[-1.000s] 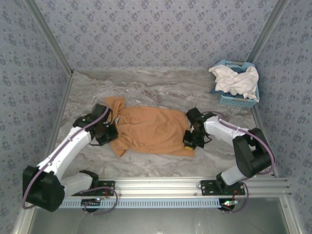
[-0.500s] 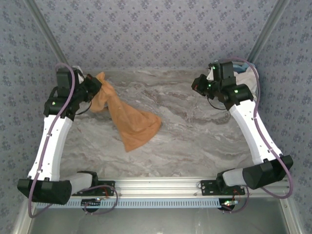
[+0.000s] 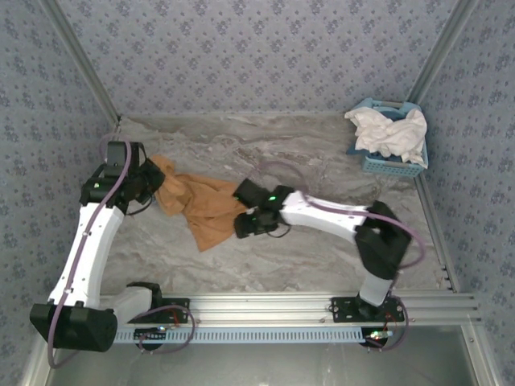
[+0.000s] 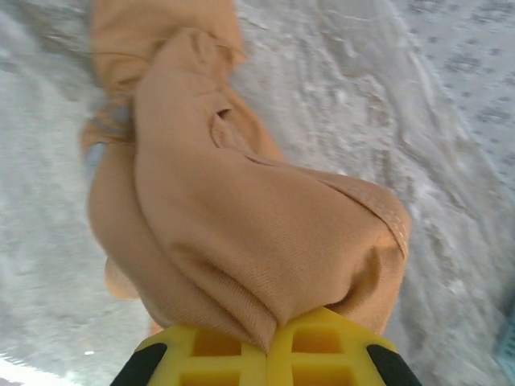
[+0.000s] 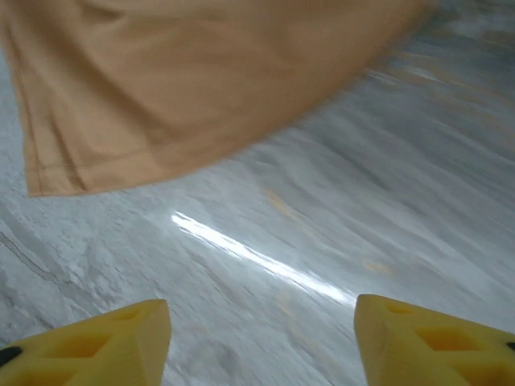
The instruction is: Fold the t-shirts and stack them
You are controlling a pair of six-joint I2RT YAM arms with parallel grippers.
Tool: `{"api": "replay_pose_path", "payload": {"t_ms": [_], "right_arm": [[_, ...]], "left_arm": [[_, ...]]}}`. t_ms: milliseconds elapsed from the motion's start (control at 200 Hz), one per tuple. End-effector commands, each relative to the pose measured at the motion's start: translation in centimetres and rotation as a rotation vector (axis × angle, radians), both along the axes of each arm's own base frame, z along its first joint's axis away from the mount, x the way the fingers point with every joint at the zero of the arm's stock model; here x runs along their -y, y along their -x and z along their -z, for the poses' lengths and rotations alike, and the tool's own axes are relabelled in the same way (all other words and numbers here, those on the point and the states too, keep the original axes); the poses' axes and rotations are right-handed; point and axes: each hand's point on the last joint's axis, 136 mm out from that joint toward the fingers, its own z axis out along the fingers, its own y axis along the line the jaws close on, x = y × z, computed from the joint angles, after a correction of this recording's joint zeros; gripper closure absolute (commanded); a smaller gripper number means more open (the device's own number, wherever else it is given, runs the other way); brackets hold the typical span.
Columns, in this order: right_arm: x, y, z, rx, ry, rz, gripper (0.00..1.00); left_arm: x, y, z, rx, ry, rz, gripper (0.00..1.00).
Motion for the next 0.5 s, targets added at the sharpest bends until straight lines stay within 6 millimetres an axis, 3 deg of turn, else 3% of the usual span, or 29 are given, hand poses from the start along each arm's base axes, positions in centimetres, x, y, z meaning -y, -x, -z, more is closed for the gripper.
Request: {"api": "replay_pose_path", "payload": {"t_ms": [0, 130, 255, 340, 495], "right_arm": [[-4.3, -1.0, -0.5, 0.149, 0.014, -0.116, 0.31], [-8.6, -0.4, 1.8, 0.167, 0.01, -0.207, 0.26], [-11.0, 0.1, 3.6, 0.181, 0.043, -0.26, 0.25], [-11.9, 0.3, 4.7, 0.184, 0.084, -0.267, 0.25], [-10.7, 1.7, 8.2, 0.08, 0.195, -0.263, 0.25]], "left_arm": [[-2.4, 2.8, 2.2, -0.108, -0.109, -0.069, 1.0], [-3.6, 4.0, 2.9, -0.145, -0.154, -0.115, 1.0], [-3.9, 4.4, 3.0, -0.156, -0.168, -0.122, 1.0], [-4.0, 4.4, 2.9, -0.153, -0.173, -0.126, 1.0], [-3.9, 4.2, 2.6, -0.141, -0.168, -0.127, 1.0]]}}
